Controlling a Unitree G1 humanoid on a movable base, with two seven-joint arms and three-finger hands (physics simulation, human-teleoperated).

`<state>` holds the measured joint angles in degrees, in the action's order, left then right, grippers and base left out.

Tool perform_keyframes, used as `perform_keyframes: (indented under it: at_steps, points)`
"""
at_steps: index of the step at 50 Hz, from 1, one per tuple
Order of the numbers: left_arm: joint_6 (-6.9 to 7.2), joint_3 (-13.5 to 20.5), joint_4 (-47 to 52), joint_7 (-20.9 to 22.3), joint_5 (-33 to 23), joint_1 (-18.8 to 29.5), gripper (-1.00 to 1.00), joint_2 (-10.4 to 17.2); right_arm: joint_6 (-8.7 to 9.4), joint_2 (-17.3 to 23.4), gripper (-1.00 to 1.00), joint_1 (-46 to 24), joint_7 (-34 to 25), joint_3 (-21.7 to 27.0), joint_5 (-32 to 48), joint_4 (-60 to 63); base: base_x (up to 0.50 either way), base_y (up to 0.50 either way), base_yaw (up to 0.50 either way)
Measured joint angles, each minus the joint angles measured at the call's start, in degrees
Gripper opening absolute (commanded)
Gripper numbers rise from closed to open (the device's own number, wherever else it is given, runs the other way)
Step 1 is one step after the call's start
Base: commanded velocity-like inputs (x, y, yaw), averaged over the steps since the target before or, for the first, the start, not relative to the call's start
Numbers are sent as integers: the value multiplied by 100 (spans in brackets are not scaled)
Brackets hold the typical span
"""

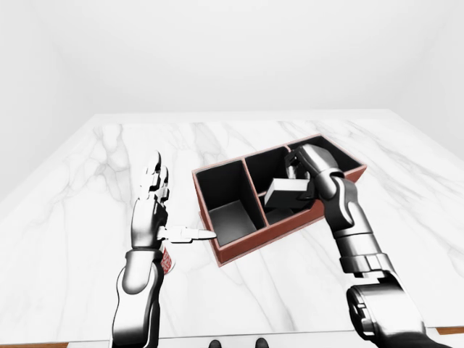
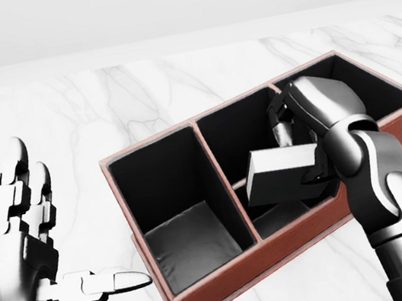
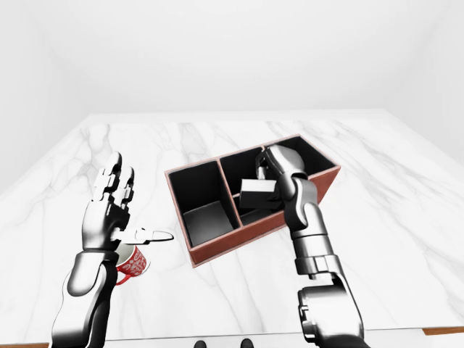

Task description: Pick up the book and place it in the back compartment of the caddy.

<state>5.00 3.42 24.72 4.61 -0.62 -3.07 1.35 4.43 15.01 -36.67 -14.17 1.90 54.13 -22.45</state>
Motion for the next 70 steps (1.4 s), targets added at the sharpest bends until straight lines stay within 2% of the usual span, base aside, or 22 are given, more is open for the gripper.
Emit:
perform_keyframes:
  at_steps: [59, 70]
  points:
    - [0, -17, -6, -10, -16, -8, 100, -5, -398, -46, -100, -83, 725, -135, 152, -926, 0, 0, 0]
    - [0, -18, 10, -10, -21, -14, 100, -6, -374, -35, -100, -119, 715, -153, 119, -964, 0, 0, 0]
